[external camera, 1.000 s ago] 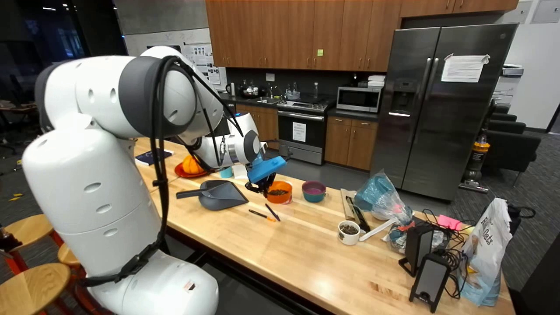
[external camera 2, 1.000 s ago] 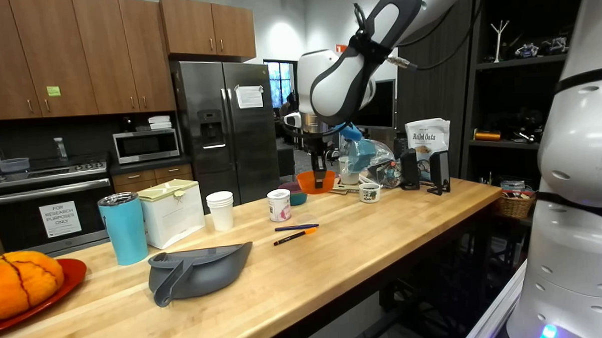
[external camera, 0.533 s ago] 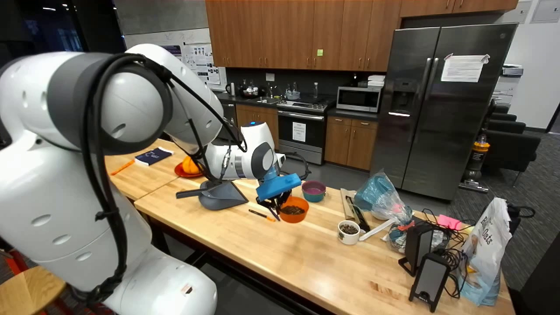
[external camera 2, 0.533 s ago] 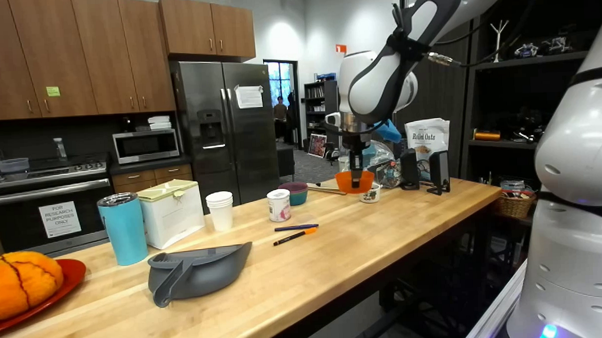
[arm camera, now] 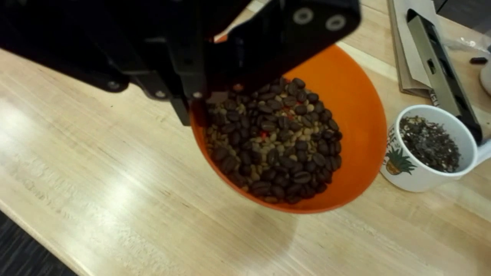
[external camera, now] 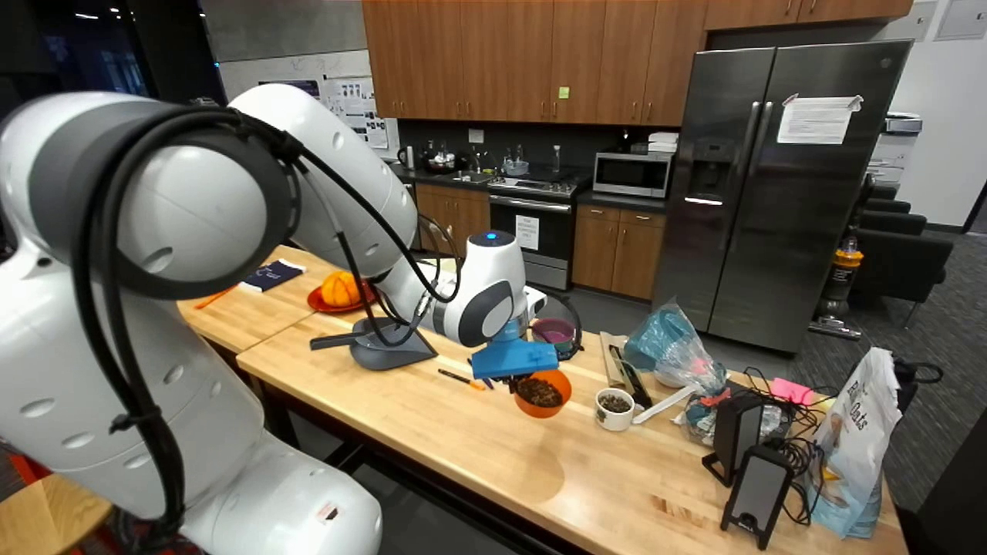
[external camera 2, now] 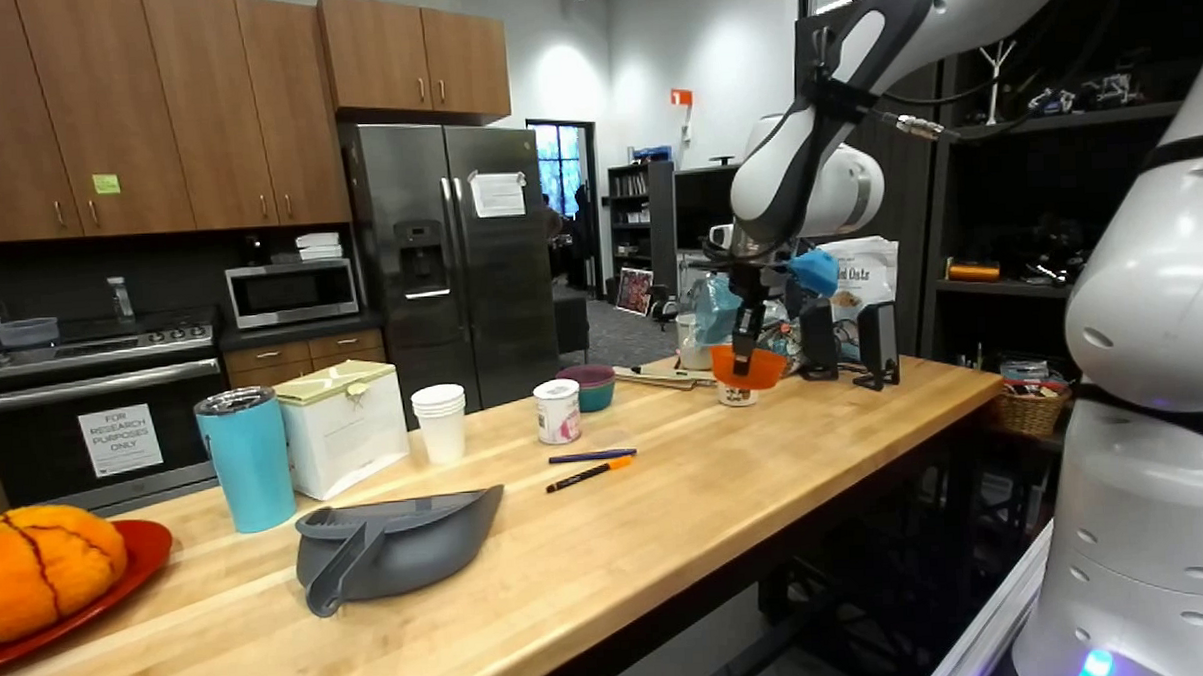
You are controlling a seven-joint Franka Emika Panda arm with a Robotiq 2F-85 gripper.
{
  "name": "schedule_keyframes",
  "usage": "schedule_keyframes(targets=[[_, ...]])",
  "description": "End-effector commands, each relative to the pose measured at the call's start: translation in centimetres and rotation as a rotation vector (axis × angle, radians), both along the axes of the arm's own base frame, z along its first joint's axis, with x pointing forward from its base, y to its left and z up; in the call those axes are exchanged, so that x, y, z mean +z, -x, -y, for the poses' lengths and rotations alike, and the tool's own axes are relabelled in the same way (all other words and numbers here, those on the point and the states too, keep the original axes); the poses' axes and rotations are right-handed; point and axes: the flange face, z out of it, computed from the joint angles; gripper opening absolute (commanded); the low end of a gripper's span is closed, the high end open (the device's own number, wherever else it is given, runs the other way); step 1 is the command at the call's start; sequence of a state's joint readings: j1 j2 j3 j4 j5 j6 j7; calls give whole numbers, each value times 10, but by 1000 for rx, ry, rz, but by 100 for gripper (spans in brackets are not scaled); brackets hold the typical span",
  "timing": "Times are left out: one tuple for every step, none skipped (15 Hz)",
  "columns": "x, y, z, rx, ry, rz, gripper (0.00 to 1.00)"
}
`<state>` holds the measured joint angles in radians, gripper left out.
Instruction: Move the orange bowl to the right
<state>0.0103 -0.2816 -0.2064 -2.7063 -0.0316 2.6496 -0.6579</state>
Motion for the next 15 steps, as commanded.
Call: schedule_keyframes(targets=[[-3, 5, 18, -69, -67, 20, 1], [-9, 7, 23, -95, -90, -2, 1], [-12, 10, 28, -116, -111, -15, 1], [-16, 13, 32, -140, -133, -29, 1], [-20, 15, 35, -160, -148, -41, 1], [-25, 18, 37, -178, -158, -56, 1], [-29, 20, 39, -193, -167, -72, 1], [-33, 22, 40, -204, -173, -84, 1], [-35, 24, 41, -214, -177, -99, 1], [-38, 26, 42, -223, -179, -115, 1], [-41, 28, 43, -233, -179, -134, 1], [-44, 29, 45, -246, -188, -147, 1], [-46, 30, 48, -261, -191, -157, 1], [-47, 29, 52, -280, -189, -163, 1], [-48, 28, 56, -312, -185, -168, 1]])
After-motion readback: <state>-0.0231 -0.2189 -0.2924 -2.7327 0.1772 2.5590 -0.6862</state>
